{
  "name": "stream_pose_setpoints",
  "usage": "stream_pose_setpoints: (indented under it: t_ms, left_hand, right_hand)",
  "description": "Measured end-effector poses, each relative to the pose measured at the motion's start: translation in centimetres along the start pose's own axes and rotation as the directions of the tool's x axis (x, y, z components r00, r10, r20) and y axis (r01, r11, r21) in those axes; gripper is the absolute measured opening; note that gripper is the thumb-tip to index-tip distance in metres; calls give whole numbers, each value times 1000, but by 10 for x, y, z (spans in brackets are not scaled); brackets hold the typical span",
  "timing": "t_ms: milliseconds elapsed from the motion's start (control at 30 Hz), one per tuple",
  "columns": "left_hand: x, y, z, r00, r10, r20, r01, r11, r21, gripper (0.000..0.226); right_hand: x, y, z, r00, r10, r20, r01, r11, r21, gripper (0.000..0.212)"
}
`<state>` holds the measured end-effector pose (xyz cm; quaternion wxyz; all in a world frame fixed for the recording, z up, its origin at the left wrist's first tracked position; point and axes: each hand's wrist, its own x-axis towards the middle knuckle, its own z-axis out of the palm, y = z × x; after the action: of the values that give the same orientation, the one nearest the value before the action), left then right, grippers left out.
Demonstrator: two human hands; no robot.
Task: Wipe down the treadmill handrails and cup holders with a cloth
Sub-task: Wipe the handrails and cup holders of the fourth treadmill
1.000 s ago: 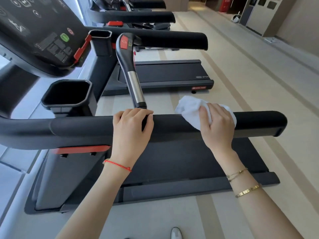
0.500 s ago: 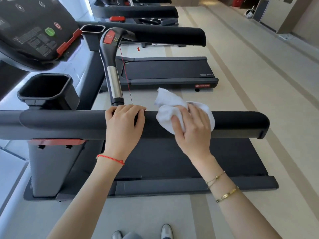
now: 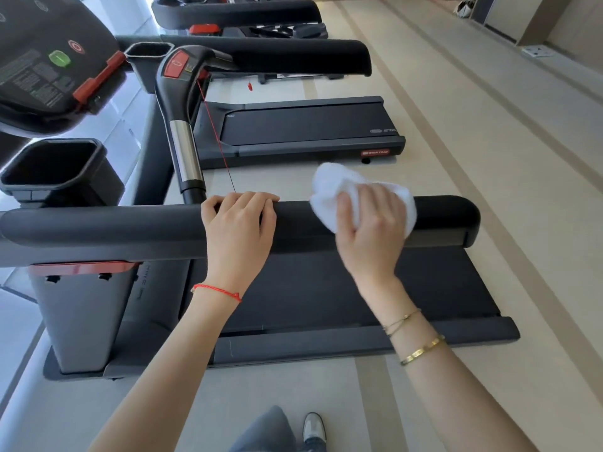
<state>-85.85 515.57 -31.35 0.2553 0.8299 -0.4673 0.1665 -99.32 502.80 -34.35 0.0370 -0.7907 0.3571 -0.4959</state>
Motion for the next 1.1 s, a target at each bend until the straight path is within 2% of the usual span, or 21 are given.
stream_pose_setpoints:
  t_ms: [133,267,433,567,667,800,900,1000,1100]
  left_hand:
    - [0,-2,0,1000,9,2,-9,1000,-22,33]
    - [2,-1,-2,1000,-10,8,11,1000,-26,33]
    - [14,1,-8,997,-18,74,22,998,-64,31]
    - [23,0,-7,992,-18,128,22,999,-28,34]
    - [26,2,-6,992,-13,128,17,999,-27,33]
    - [27,0,-5,992,-8,130,8,1000,6,33]
    - [29,0,-3,988,9,152,-6,1000,-20,31]
    - [31,9,0,984,22,176,0,992,-127,32]
    - [31,25,7,986,24,163,2,987,-160,33]
  right_hand:
    - [-12,-31,16,995,-95,22,95,995,36,38]
    - [-6,-9,7,987,-154,48,153,988,23,40]
    - [20,38,-19,1000,5,-4,-5,999,-44,40]
    - [34,26,-15,986,157,54,-147,978,-147,46]
    - [30,-9,-1,988,73,133,-58,991,-118,44]
    - [16,-34,11,991,-43,129,44,999,-9,39]
    - [7,-16,2,986,-137,92,131,989,66,37]
    - [4,10,-6,984,-171,53,171,985,9,42]
    - [7,40,-15,987,-153,38,154,988,-27,45]
